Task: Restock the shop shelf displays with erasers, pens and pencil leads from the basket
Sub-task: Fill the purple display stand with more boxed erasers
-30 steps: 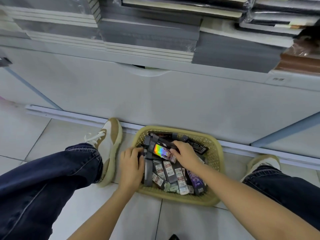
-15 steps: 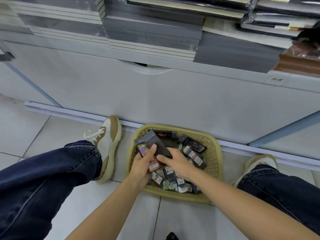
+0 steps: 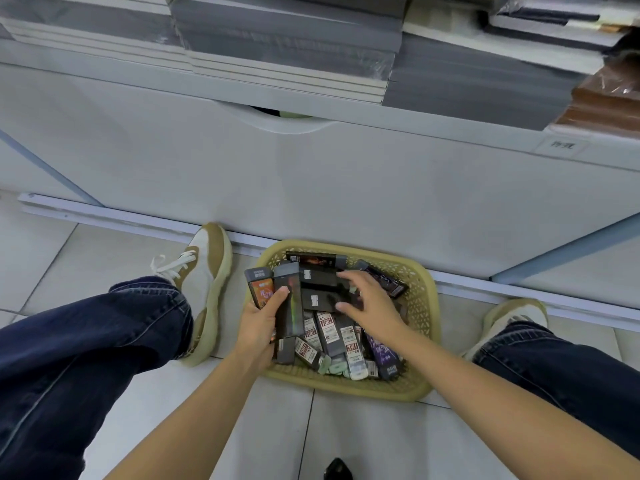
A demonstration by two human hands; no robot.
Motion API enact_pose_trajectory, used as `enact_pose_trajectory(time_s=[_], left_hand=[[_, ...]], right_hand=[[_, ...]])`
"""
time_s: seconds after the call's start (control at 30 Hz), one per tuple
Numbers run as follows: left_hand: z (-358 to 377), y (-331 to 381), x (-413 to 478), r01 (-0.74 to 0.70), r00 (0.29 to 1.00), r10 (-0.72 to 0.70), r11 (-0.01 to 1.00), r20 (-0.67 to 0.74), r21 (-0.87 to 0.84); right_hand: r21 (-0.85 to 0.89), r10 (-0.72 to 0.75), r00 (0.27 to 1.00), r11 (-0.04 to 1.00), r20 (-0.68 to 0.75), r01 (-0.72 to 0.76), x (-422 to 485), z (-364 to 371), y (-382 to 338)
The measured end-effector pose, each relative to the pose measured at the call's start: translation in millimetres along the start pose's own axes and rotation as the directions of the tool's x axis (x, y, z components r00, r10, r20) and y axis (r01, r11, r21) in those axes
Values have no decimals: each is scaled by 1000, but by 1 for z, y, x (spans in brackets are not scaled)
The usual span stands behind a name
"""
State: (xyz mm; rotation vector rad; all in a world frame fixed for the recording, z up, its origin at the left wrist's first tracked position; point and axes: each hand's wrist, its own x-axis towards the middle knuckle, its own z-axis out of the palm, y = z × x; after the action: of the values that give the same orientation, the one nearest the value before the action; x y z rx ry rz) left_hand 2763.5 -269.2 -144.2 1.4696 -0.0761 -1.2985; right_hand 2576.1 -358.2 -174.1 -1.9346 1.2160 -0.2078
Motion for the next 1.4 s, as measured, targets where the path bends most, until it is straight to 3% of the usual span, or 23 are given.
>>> enact_pose_trajectory(time_s=[0.1,0.2,0.33,0.57,0.67,0.8,0.93,1.0,1.13,1.27,1.4], left_hand=[[-8,4,1,-8,1000,7,1000,19,30],[-15,8,2,-18,1000,18,999,2,49],[-18,8,5,-19,1000,19,999,-19,43],[-23,7,7,-41,998,44,997,-35,70],[-20,12,3,-69,997,72,995,-40,74],[-5,28,-6,-69,997,70,998,-42,12],[17,50,-23,-101,995,101,994,10,-39],[26,62,-33,-149,985,153,988,80,-49],[33,87,-57,-254,962,252,967,101,10],[34,120,-85,-336,931,315,937,185,93],[42,162,-126,-462,852,375,867,364,188]], right_hand=[[-187,-22,997,982,74,35,22,18,-7],[-351,34,999,936,32,-21,33,34,-10],[-377,-32,999,926,-21,21,33,40,-7],[-149,-71,997,987,-43,64,23,15,-4],[84,-5,998,996,-66,10,18,-2,-10],[345,-4,1000,939,-1,4,8,-25,-35],[633,5,997,773,75,-52,-4,-41,-73],[664,-26,994,746,107,-52,-10,-48,-94],[593,-88,990,805,107,8,-24,-65,-129],[576,-136,988,803,-77,155,-35,-94,-171],[528,-253,940,779,-231,339,-44,-138,-223]])
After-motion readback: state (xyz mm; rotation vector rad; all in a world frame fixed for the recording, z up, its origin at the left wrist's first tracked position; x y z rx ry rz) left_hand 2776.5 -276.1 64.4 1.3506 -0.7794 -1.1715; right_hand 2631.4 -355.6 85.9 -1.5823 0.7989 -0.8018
